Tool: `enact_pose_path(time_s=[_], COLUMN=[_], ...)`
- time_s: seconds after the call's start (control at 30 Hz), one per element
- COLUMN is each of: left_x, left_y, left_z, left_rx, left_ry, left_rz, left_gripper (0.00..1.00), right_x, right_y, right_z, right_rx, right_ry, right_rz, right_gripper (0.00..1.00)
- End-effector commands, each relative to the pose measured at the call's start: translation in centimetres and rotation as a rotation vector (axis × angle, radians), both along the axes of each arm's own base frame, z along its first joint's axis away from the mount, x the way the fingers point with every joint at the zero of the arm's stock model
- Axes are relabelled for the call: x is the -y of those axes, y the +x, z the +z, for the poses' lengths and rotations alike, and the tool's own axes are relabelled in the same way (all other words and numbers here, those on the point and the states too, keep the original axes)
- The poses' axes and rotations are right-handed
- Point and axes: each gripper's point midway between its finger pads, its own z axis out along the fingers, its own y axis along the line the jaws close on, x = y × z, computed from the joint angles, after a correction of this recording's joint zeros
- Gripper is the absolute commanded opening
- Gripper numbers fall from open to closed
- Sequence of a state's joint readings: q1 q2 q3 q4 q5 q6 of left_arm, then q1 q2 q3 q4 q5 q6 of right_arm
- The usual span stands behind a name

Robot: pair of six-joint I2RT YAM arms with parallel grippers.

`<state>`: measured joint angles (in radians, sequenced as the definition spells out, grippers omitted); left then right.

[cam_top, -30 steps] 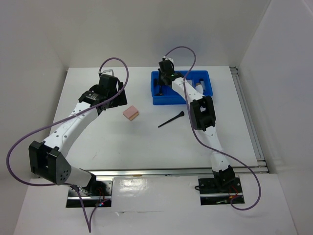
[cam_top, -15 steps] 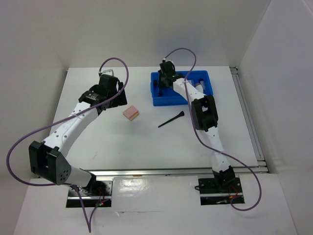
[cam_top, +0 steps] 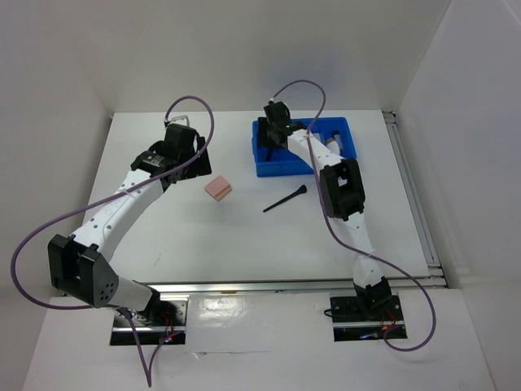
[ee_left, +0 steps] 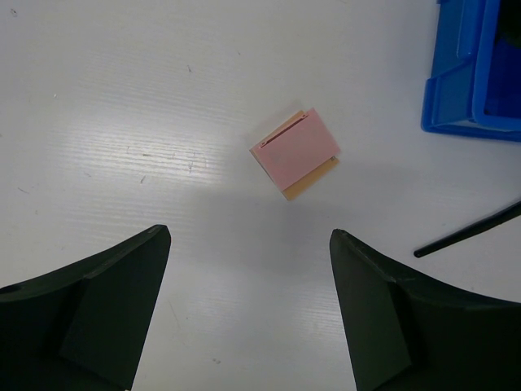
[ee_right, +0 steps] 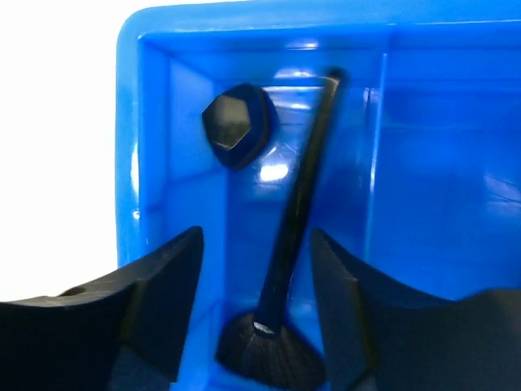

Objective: Organize the makeup

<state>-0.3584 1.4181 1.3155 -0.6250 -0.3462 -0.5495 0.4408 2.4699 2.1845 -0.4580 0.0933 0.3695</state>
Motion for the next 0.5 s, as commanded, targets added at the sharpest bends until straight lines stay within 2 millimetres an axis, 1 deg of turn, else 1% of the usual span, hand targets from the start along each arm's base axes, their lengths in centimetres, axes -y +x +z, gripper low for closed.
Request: enact_pose_path(time_s=[0.0,0.03,0.1,0.13,0.17,0.2,0.23,0.27,0.3,0.33,0.37,0.4,0.43,0.47], left_x=[-0.2,-0.1,-0.1,0.1,0.2,0.1,0.2,0.4,0.4,0.3,0.3,0.3,0.3,0.3], left_y=[0.4,0.2,0.2,0.1,0.3,0.2,0.3,0.2,0.2,0.1,0.1,0.0,0.0,0.0], left_z=[2.0,2.3,2.3,2.7,2.9,3.2,3.4,3.0,3.0,3.3,3.3,3.6,3.6,3.6], left_rx=[0.055,0.061,0.061,0.068,0.078,0.087,0.096,0.085,0.085,0.094,0.094,0.103,0.103,0.103], left_ry=[0.005,-0.005,-0.005,-0.017,-0.021,-0.024,-0.027,-0.037,-0.037,-0.04,-0.04,-0.043,-0.043,-0.043], left_rz=[-0.001,-0.009,-0.009,-0.018,-0.018,-0.018,-0.018,-0.019,-0.019,-0.019,-0.019,-0.019,-0.019,-0.019], left_gripper=[0.93,0.93,0.93,0.93,0.93,0.93,0.93,0.93,0.93,0.93,0.93,0.93,0.93,0.93], right_x=[-0.5,-0.1,0.4,0.8,0.7,1.1,1.7,2.0,3.1,3.1,3.8,4.0,4.1,4.1], right_y=[-0.1,-0.2,-0.3,-0.5,-1.0,-1.9,-2.4,-3.5,-4.5,-5.7,-7.4,-9.3,-10.6,-11.9], right_z=[8.2,10.8,13.6,14.7,15.3,18.2,18.8,17.7,19.9,19.6,15.8,16.6,15.4,14.1], right_rx=[0.125,0.167,0.216,0.238,0.253,0.303,0.31,0.29,0.326,0.312,0.229,0.224,0.196,0.147], right_ry=[0.028,0.036,0.037,0.037,0.022,0.03,0.022,0.0,0.003,0.013,0.0,0.027,0.034,0.076], right_rz=[0.004,-0.011,-0.022,-0.036,-0.033,-0.051,-0.067,-0.071,-0.096,-0.097,-0.115,-0.111,-0.116,-0.138], right_gripper=[0.65,0.65,0.65,0.65,0.65,0.63,0.62,0.58,0.56,0.54,0.51,0.5,0.5,0.5])
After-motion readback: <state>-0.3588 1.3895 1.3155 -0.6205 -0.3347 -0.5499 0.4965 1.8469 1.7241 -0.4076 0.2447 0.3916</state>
